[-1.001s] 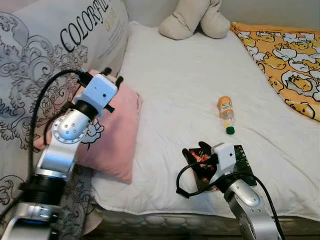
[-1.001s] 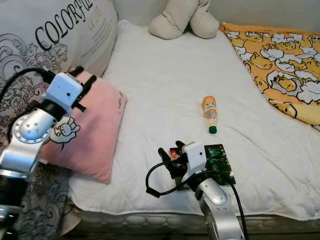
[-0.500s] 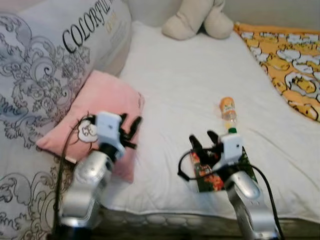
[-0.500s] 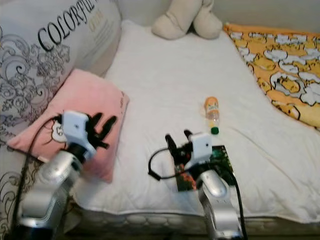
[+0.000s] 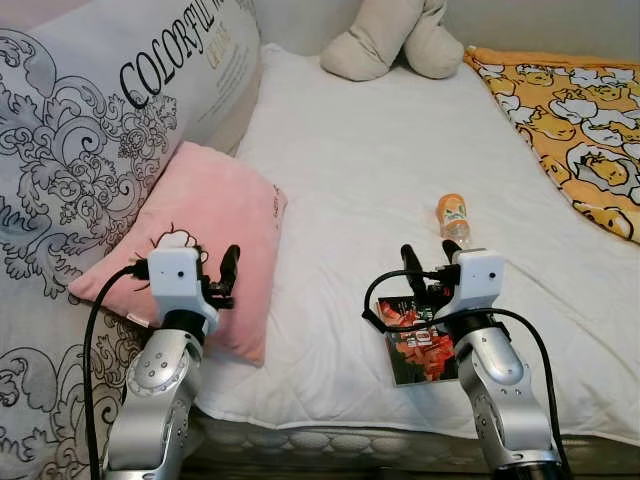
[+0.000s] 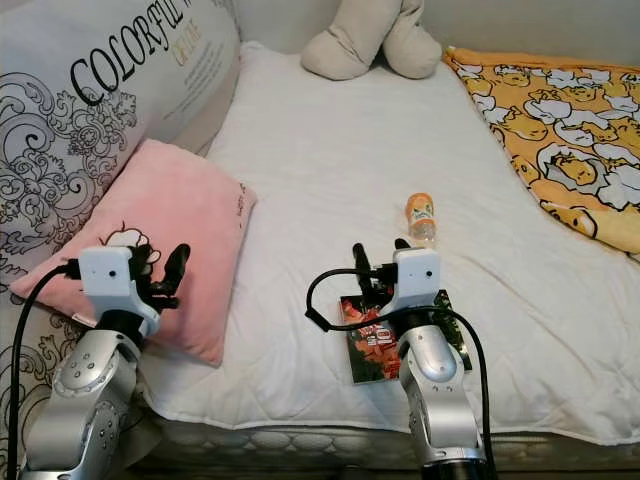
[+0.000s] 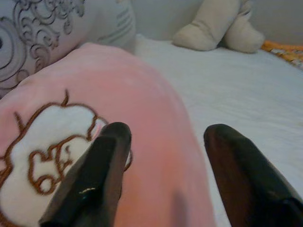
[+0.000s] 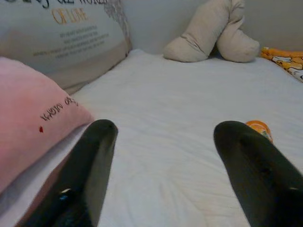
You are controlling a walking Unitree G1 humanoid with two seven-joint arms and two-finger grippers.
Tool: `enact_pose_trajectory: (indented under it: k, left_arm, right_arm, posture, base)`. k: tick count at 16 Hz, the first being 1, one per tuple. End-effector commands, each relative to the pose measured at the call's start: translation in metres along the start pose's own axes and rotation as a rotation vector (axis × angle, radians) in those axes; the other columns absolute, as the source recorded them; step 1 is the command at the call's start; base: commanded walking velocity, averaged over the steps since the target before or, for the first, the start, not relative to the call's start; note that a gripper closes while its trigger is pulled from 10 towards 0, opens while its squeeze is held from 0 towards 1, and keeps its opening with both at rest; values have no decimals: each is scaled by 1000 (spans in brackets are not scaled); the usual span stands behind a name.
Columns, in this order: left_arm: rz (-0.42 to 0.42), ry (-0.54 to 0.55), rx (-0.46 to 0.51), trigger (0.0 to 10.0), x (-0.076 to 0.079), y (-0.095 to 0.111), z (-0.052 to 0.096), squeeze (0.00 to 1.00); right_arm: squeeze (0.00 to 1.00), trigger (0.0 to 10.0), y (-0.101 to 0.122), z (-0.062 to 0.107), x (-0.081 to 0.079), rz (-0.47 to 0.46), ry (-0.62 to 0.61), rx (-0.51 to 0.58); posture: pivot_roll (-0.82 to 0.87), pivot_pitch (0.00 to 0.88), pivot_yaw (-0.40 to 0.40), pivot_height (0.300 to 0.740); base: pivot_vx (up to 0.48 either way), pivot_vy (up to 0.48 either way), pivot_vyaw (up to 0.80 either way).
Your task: Clean up the room
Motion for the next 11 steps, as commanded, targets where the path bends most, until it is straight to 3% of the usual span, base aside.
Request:
enact_pose_trajectory:
  k: [1,5,6,7,11]
  left_arm:
    - [-9,-3,6,10000,2,-1,-2,1000]
    - [-37,-73,39,10000,13,6,-12,1000]
    - [-42,-88,44,10000,15,7,-14,890]
    - [-47,-89,43,10000,15,8,-17,0]
    - [-34,-135,51,10000,22,9,-20,0]
  right_arm:
    - [1000,10000,0,2,5,-15,-20,18]
    - [1000,10000,-4,-4,12,8,-64,-12]
    - [0,10000,-6,-7,12,26,-64,-34]
    - [0,10000,-8,-9,11,25,-54,-51]
    - [0,10000,-2,-12,9,24,-30,-7]
  posture:
    - [-109,0,11,740]
    - [-106,0,6,740]
    - [-103,0,4,740]
    - [-105,0,6,736]
    - [-116,0,11,704]
  base:
    - [0,0,0]
    - [0,0,0]
    - [0,0,0]
    - [0,-296,0]
    - [0,-480,0]
Point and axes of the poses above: a point about 5 cm out from each wrist's last joint towards the gripper, its own z axis pointing back from the gripper into the wrist, its own y axis along the axis of the wrist's last joint, x = y × z, the point moved 2 cm from there along -z, pointing out of the wrist towards the gripper, and after that the axes turned 5 degrees about z, right-handed, at the moved point
